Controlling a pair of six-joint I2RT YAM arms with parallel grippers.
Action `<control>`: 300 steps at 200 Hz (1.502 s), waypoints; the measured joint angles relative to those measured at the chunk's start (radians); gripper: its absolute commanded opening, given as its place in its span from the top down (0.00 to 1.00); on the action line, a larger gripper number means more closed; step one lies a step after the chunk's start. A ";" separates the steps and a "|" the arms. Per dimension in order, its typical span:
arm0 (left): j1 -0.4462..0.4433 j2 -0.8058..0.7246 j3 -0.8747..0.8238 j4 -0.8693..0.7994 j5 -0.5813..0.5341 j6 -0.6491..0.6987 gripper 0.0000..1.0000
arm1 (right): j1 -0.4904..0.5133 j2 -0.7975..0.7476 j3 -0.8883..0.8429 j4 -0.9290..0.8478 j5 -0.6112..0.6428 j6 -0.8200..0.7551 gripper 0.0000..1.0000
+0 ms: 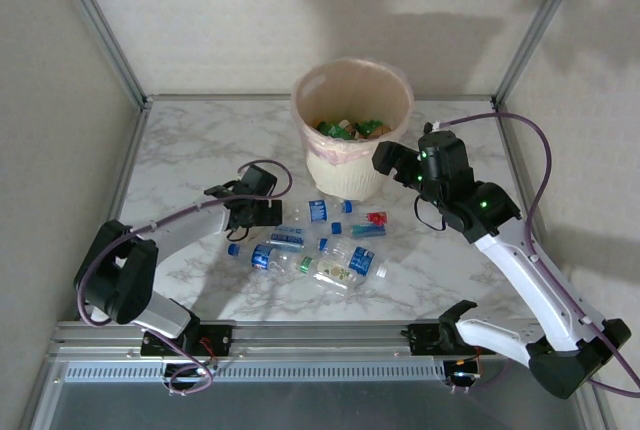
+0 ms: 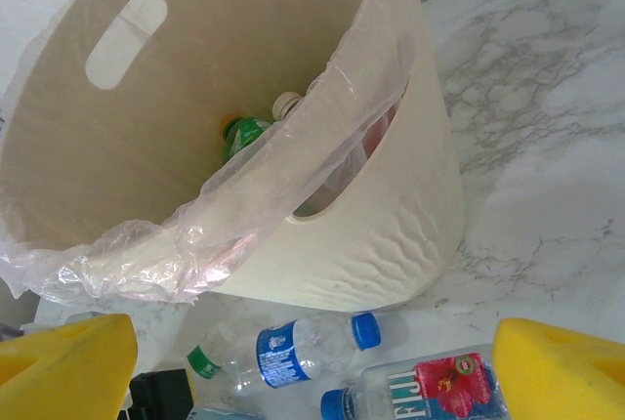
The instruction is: Put the plastic bottles in the bin
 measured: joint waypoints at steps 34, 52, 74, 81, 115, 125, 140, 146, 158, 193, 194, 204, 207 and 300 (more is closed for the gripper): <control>0.011 0.019 0.000 -0.004 -0.041 -0.016 0.03 | 0.000 -0.003 -0.002 0.000 0.000 0.002 0.06; 0.064 0.013 -0.009 0.008 -0.034 -0.037 0.03 | 0.000 -0.009 -0.006 0.000 0.000 0.002 0.06; 0.154 -0.013 -0.033 0.011 -0.028 -0.066 0.03 | 0.000 -0.016 -0.016 0.000 0.003 0.002 0.06; 0.171 -0.021 -0.035 0.012 -0.028 -0.072 0.03 | 0.000 -0.017 -0.018 -0.001 0.003 0.003 0.06; 0.172 -0.030 -0.035 0.022 0.021 -0.079 0.01 | 0.000 -0.017 -0.019 0.000 0.003 0.003 0.05; 0.169 -0.030 -0.036 0.024 0.029 -0.079 0.01 | 0.000 -0.017 -0.019 0.000 0.003 0.003 0.04; 0.169 -0.030 -0.039 0.027 0.034 -0.079 0.01 | 0.000 -0.017 -0.019 0.000 0.003 0.003 0.04; 0.168 -0.030 -0.040 0.027 0.035 -0.079 0.02 | 0.000 -0.017 -0.019 0.000 0.003 0.003 0.04; 0.167 -0.030 -0.044 0.030 0.036 -0.079 0.04 | 0.000 -0.017 -0.019 0.000 0.003 0.003 0.04; 0.162 -0.010 -0.060 0.038 0.037 -0.090 0.13 | 0.000 -0.017 -0.032 0.001 0.003 0.007 0.05; 0.161 -0.010 -0.060 0.039 0.037 -0.091 0.13 | 0.000 -0.017 -0.032 0.001 0.003 0.007 0.05; 0.151 -0.001 -0.063 0.042 0.037 -0.098 0.14 | 0.002 -0.017 -0.035 0.000 0.003 0.007 0.05; 0.148 0.002 -0.064 0.042 0.037 -0.101 0.15 | 0.002 -0.017 -0.035 0.000 0.003 0.007 0.05; 0.109 0.061 -0.063 0.050 0.016 -0.134 0.29 | 0.006 -0.017 -0.035 0.000 0.003 0.007 0.07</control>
